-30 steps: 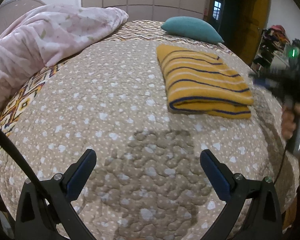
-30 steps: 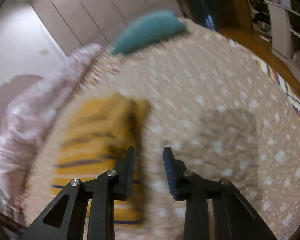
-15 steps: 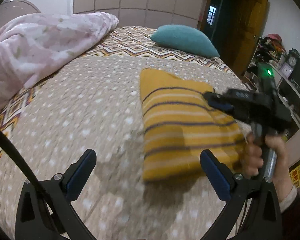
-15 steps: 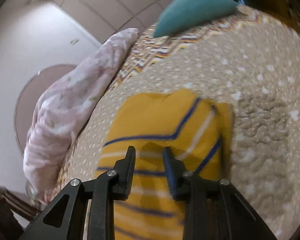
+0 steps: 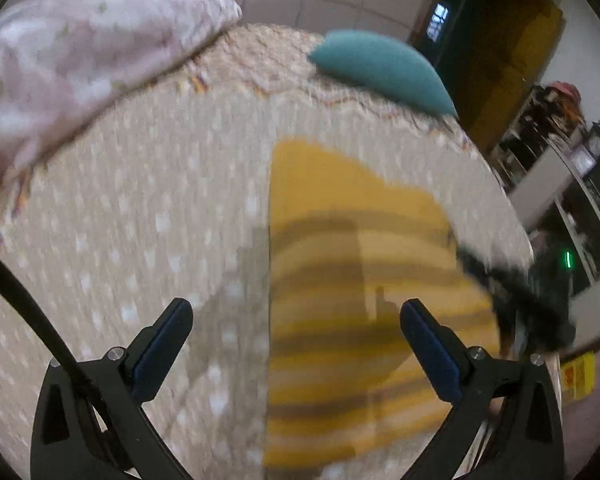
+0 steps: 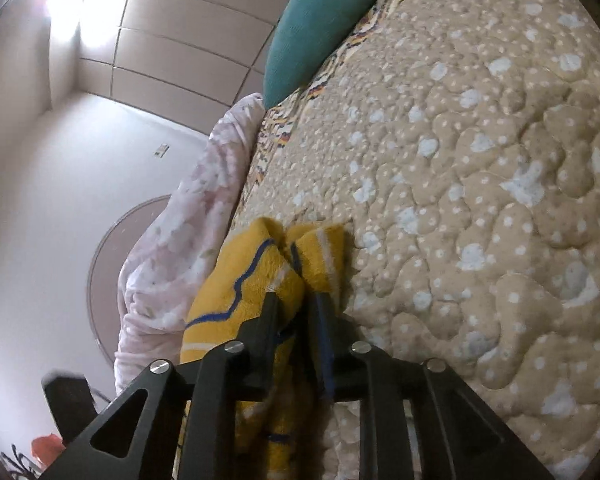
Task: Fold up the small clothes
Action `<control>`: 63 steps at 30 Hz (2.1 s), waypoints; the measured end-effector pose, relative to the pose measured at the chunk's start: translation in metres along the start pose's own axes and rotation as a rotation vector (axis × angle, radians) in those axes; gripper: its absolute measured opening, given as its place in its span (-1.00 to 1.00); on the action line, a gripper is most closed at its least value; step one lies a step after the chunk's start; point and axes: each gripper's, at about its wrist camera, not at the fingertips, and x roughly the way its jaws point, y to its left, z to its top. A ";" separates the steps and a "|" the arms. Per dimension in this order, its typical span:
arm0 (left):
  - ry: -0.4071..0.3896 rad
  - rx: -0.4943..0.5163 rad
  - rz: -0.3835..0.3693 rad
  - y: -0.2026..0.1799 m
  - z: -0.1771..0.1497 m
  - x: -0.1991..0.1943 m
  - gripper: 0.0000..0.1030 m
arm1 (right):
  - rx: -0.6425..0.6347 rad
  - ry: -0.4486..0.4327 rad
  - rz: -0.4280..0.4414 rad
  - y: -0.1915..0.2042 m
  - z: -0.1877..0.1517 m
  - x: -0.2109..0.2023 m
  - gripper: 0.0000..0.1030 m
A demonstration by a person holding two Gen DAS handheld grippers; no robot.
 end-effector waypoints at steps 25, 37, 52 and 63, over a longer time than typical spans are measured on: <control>0.053 0.436 0.532 -0.155 0.052 0.149 1.00 | 0.148 -0.204 0.053 -0.016 0.018 -0.059 -0.01; -0.017 0.457 0.422 -0.161 0.007 0.102 0.92 | 0.112 -0.183 -0.010 -0.005 0.016 -0.047 0.10; -0.059 0.406 0.255 -0.114 -0.078 -0.009 0.91 | -0.138 -0.182 -0.588 0.044 -0.013 -0.057 0.16; 0.062 0.205 0.271 -0.051 -0.064 0.036 0.92 | -0.269 -0.129 -0.590 0.055 -0.087 -0.084 0.17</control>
